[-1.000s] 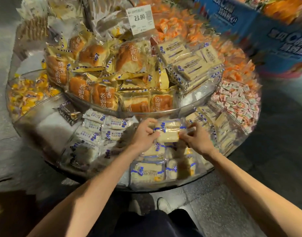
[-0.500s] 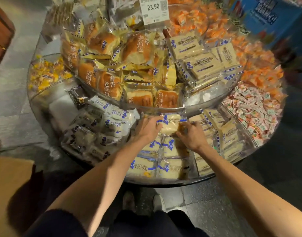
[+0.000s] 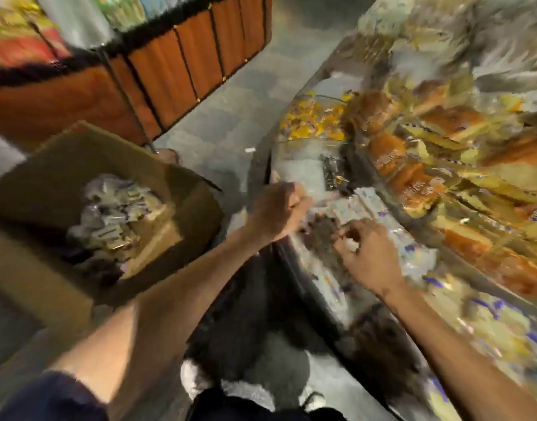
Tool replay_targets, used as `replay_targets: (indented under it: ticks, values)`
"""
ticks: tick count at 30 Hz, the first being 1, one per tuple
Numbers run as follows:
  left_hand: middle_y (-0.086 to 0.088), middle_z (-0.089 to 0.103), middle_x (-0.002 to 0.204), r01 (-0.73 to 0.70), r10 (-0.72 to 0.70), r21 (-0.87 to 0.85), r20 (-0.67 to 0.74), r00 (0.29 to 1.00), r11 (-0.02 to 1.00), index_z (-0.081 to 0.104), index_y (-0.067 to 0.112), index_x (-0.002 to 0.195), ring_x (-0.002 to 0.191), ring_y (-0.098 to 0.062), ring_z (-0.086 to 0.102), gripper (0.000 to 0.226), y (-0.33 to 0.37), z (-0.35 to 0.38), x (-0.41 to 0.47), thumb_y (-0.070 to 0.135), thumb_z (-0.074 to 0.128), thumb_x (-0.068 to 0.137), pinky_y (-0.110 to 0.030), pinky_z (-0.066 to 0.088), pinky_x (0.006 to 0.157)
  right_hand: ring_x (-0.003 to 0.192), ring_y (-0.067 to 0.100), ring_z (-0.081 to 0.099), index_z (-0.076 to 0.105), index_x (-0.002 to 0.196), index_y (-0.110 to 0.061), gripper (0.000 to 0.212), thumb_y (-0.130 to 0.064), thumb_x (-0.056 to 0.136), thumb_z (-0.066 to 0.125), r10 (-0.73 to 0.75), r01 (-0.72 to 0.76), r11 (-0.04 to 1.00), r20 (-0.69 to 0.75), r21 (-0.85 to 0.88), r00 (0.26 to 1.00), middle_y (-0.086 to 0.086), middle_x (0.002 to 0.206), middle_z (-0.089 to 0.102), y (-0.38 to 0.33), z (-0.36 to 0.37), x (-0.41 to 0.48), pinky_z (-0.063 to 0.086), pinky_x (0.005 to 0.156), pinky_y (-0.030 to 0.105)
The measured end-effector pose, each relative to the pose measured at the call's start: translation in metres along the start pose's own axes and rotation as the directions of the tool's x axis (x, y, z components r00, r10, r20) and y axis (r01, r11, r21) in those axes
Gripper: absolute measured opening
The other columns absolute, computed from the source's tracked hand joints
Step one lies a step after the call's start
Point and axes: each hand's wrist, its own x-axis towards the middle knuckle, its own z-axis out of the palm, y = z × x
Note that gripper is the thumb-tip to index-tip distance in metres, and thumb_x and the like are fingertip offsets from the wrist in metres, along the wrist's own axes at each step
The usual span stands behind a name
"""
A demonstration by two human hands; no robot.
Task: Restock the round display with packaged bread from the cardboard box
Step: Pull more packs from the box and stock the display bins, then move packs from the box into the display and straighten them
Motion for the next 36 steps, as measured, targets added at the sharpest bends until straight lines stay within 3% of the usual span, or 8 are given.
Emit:
replay_targets:
  ticks: [6,9,14,18,22,26,31,36]
  values:
    - [0.002,0.063,0.091,0.442,-0.414,0.078,-0.241,0.878,0.893,0.065,0.021,0.09,0.089,-0.02,0.062,0.008,-0.23,-0.146,-0.062,0.023,0.061,0.096,-0.037,0.052,0.082,0.105,0.031,0.061,0.067,0.1,-0.008,0.016,-0.019,0.089,0.07,-0.272,0.257,0.962,0.225,0.093,0.936,0.011,0.104,0.066,-0.167,0.16,0.06,0.047,0.087,0.036]
    - [0.001,0.065,0.101,0.625,-0.618,0.002,-0.146,0.772,0.78,0.062,0.021,0.1,0.097,-0.02,0.061,0.004,-0.332,-0.17,-0.082,0.023,0.059,0.098,-0.029,0.048,0.079,0.104,0.03,0.06,0.065,0.102,-0.008,0.015,-0.018,0.091,0.066,-0.32,0.326,0.944,0.37,0.046,0.872,0.01,0.107,0.064,-0.223,0.236,0.094,0.046,0.086,0.035]
    - [-0.01,0.061,0.127,0.817,-0.819,0.062,0.027,0.573,0.574,0.051,0.018,0.138,0.108,-0.027,0.059,0.045,-0.452,-0.171,-0.084,0.026,0.062,0.096,-0.034,0.05,0.081,0.1,0.035,0.06,0.063,0.104,-0.007,0.02,-0.023,0.094,0.057,-0.264,0.416,0.899,0.591,-0.135,0.762,0.014,0.106,0.062,-0.266,0.345,0.153,0.048,0.08,0.038]
    - [-0.016,0.044,0.143,0.889,-0.889,0.027,0.003,0.457,0.457,0.042,0.02,0.145,0.127,-0.036,0.046,0.052,-0.5,-0.161,-0.063,0.027,0.061,0.097,-0.038,0.043,0.093,0.117,0.032,0.056,0.056,0.12,-0.009,0.031,-0.03,0.098,0.055,-0.043,0.498,0.808,0.813,-0.314,0.581,0.015,0.125,0.059,-0.273,0.419,0.207,0.044,0.092,0.038]
    - [-0.01,-0.002,0.164,0.884,-0.891,0.117,0.041,0.452,0.453,0.003,0.036,0.157,0.151,-0.038,0.004,0.097,-0.527,-0.155,-0.04,0.035,0.072,0.088,-0.055,0.03,0.113,0.133,0.027,0.048,0.044,0.141,-0.014,0.051,-0.031,0.094,0.057,0.026,0.617,0.714,0.893,-0.331,0.45,0.013,0.14,0.053,-0.258,0.495,0.254,0.021,0.12,0.043]
    - [-0.007,-0.02,0.164,0.873,-0.9,0.235,0.195,0.389,0.428,-0.017,0.043,0.154,0.15,-0.039,-0.012,0.122,-0.553,-0.131,-0.032,0.053,0.078,0.078,-0.061,0.02,0.116,0.14,0.033,0.032,0.034,0.148,-0.02,0.069,-0.033,0.088,0.067,0.005,0.732,0.612,0.927,-0.3,0.376,0.014,0.149,0.037,-0.243,0.54,0.289,0.027,0.115,0.042]
    - [-0.011,0.007,0.162,0.869,-0.936,0.348,0.16,0.314,0.351,-0.001,0.034,0.157,0.148,-0.037,0.006,0.116,-0.576,-0.112,-0.026,0.06,0.077,0.075,-0.055,0.031,0.111,0.148,0.034,0.018,0.01,0.156,-0.024,0.087,-0.029,0.089,0.065,0.087,0.803,0.53,0.959,-0.273,0.269,0.011,0.163,0.01,-0.22,0.584,0.296,0.02,0.117,0.058]
    - [-0.017,0.022,0.156,0.926,-0.96,0.257,0.097,0.261,0.277,0.0,0.017,0.157,0.137,-0.039,0.035,0.106,-0.579,-0.107,-0.03,0.043,0.074,0.085,-0.051,0.046,0.097,0.136,0.035,0.04,0.009,0.155,-0.012,0.085,-0.015,0.09,0.062,0.077,0.824,0.512,0.968,-0.244,0.239,0.014,0.153,0.032,-0.219,0.595,0.28,0.026,0.11,0.059]
